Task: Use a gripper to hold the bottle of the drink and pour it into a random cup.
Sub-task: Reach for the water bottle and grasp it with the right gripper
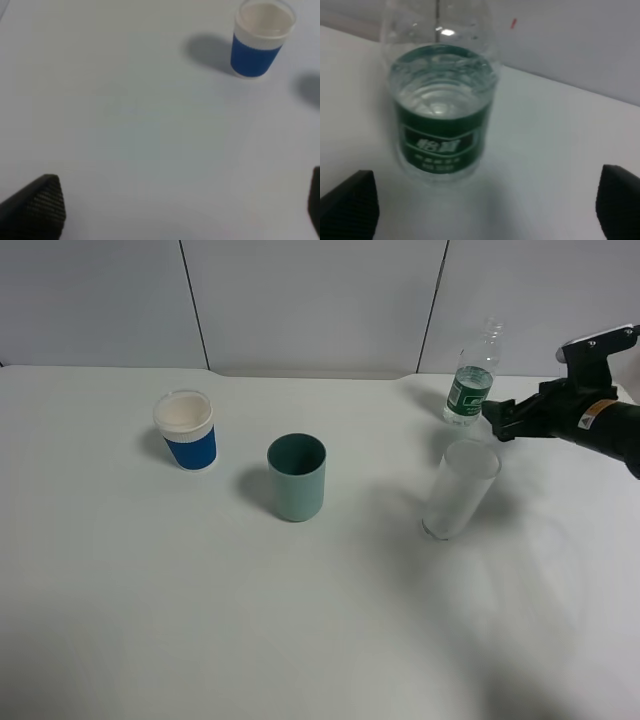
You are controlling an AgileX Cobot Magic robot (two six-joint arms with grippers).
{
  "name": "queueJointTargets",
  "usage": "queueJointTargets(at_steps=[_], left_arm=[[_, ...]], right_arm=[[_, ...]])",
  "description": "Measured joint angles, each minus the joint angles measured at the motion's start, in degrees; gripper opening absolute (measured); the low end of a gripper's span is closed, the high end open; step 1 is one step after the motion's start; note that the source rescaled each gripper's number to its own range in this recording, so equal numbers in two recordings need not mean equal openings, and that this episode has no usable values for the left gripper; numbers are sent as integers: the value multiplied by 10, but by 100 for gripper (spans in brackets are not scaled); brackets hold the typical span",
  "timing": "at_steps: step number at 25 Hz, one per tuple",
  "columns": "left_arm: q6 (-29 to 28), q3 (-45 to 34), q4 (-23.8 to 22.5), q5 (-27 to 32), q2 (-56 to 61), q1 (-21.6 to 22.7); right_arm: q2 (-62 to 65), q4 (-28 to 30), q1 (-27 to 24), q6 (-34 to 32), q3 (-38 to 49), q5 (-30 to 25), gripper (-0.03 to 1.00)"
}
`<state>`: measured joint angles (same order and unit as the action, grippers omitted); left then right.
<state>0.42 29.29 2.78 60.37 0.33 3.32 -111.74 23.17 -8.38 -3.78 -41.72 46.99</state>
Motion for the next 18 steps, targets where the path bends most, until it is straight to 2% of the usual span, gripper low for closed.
queueJointTargets(at_steps=[3, 6, 18], left_arm=[[0, 0, 0, 0, 0, 0], [0, 0, 0, 0, 0, 0], [0, 0, -1, 0, 0, 0]], right_arm=[[-26, 21, 0, 0, 0, 59, 92], [-39, 23, 0, 0, 0, 89, 92], [-74, 10, 0, -5, -39, 102, 92]])
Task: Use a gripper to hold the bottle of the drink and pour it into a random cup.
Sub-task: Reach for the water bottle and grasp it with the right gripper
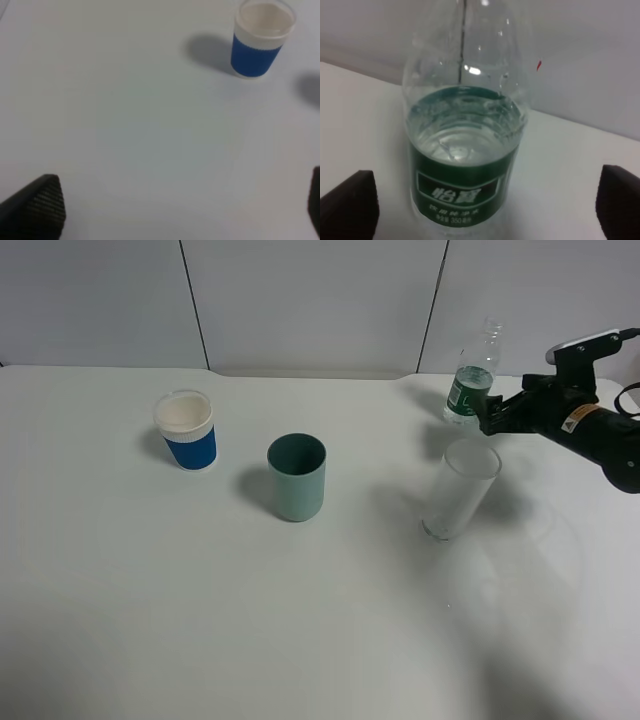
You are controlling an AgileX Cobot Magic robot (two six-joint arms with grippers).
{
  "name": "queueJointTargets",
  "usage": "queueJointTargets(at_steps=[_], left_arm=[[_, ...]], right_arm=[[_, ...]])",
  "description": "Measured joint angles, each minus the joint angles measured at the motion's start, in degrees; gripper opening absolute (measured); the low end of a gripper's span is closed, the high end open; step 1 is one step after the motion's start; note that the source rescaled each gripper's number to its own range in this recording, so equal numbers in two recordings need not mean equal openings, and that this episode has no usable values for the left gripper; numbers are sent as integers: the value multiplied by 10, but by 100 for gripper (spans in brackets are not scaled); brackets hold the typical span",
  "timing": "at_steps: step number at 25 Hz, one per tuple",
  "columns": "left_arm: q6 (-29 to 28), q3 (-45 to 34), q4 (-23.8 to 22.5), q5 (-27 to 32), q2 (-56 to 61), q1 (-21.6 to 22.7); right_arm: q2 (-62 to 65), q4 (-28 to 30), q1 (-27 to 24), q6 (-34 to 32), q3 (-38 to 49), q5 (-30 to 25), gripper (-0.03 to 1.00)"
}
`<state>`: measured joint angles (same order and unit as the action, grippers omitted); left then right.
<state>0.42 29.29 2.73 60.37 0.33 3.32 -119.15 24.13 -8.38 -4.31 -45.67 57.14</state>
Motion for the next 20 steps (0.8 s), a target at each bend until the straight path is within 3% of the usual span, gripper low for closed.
queueJointTargets(at_steps=[8, 14, 20], left_arm=[[0, 0, 0, 0, 0, 0], [0, 0, 0, 0, 0, 0], [0, 0, 0, 0, 0, 0]], right_arm=[[-47, 1, 0, -17, -64, -9, 98], [-98, 11, 14, -34, -139, -45, 100], [-117, 56, 35, -37, -192, -51, 100]])
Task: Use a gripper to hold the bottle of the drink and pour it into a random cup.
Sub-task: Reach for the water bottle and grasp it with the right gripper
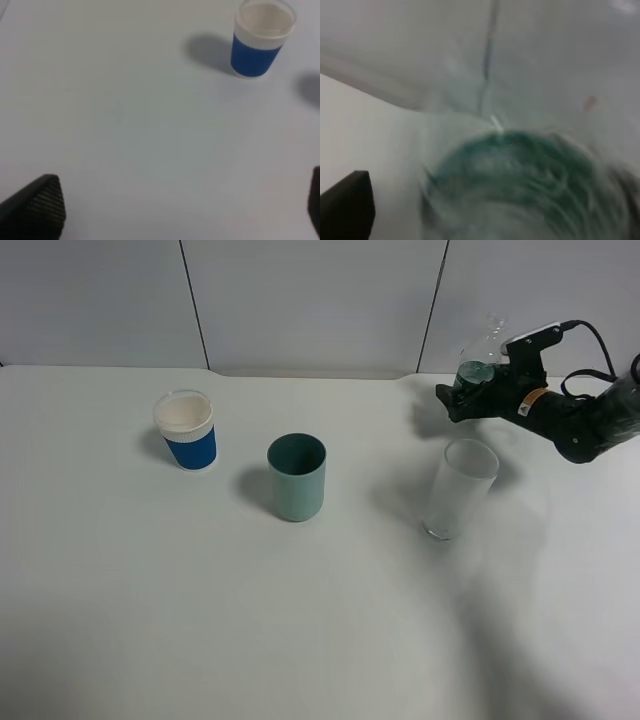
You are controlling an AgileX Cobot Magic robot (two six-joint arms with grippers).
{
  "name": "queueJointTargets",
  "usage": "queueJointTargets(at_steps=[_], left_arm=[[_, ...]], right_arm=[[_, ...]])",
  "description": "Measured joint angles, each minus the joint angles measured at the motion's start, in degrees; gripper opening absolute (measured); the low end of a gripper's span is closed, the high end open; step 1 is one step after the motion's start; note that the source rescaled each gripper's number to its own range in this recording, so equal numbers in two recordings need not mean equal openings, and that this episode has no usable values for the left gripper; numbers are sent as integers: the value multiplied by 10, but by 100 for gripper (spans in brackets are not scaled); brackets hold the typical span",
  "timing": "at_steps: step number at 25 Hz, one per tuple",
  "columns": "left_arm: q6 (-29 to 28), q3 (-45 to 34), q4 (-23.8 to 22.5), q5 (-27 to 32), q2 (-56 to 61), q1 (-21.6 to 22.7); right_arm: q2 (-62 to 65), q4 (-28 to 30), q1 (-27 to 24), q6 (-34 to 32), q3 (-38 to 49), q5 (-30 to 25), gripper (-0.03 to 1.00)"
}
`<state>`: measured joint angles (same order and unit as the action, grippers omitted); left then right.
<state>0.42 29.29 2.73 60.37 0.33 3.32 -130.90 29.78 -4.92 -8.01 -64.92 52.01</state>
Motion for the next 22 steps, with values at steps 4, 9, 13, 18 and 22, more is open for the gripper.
queueJointTargets(at_steps=[4, 9, 13, 18, 22], left_arm=[[0, 0, 0, 0, 0, 0], [0, 0, 0, 0, 0, 0], [0, 0, 0, 0, 0, 0], [0, 0, 0, 0, 0, 0], [0, 0, 0, 0, 0, 0]], right_arm=[[-1, 17, 1, 0, -6, 0, 100], [-1, 17, 1, 0, -7, 0, 100], [-1, 17, 1, -13, -7, 0, 87], [-1, 19, 2, -61, -7, -1, 0], [-1, 19, 2, -72, -7, -1, 0]])
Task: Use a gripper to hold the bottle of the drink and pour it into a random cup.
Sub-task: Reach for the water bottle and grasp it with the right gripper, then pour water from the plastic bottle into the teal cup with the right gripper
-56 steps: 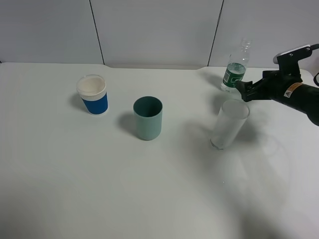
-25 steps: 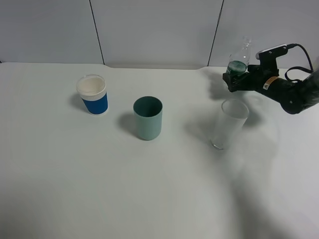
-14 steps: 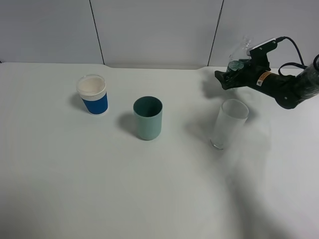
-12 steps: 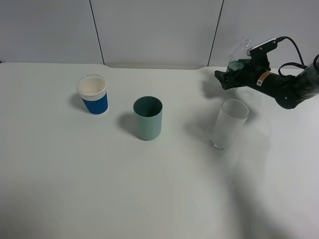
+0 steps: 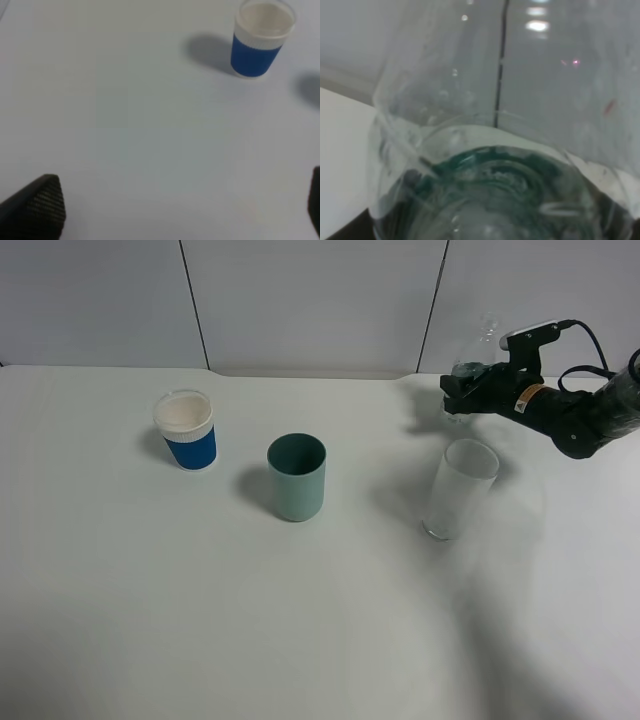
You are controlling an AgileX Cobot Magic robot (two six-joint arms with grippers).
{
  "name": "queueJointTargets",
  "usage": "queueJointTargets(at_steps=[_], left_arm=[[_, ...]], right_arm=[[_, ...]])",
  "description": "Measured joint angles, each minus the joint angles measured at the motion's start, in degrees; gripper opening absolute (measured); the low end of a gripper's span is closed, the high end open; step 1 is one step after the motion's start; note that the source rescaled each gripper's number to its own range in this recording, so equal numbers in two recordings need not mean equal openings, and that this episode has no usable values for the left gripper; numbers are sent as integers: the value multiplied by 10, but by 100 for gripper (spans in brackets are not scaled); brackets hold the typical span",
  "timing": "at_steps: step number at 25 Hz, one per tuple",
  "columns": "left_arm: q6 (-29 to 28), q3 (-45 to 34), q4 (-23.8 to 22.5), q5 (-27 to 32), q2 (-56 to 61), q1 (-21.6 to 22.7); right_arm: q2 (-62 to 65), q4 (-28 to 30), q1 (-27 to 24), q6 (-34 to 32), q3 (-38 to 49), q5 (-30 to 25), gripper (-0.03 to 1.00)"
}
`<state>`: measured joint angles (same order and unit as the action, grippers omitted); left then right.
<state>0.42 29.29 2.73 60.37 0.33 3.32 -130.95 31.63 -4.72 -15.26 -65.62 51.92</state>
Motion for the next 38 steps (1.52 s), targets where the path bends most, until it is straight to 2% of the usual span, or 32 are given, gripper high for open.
queueJointTargets(at_steps=[5, 11, 20, 32, 38], left_arm=[[0, 0, 0, 0, 0, 0], [0, 0, 0, 0, 0, 0], [0, 0, 0, 0, 0, 0], [0, 0, 0, 0, 0, 0], [0, 0, 0, 0, 0, 0]], right_arm=[[0, 8, 0, -2, 0, 0, 0], [5, 45, 0, -17, 0, -3, 0], [80, 64, 5, -47, 3, -111, 0], [216, 120, 5, -73, 51, -139, 0], [271, 193, 5, -73, 98, -154, 0]])
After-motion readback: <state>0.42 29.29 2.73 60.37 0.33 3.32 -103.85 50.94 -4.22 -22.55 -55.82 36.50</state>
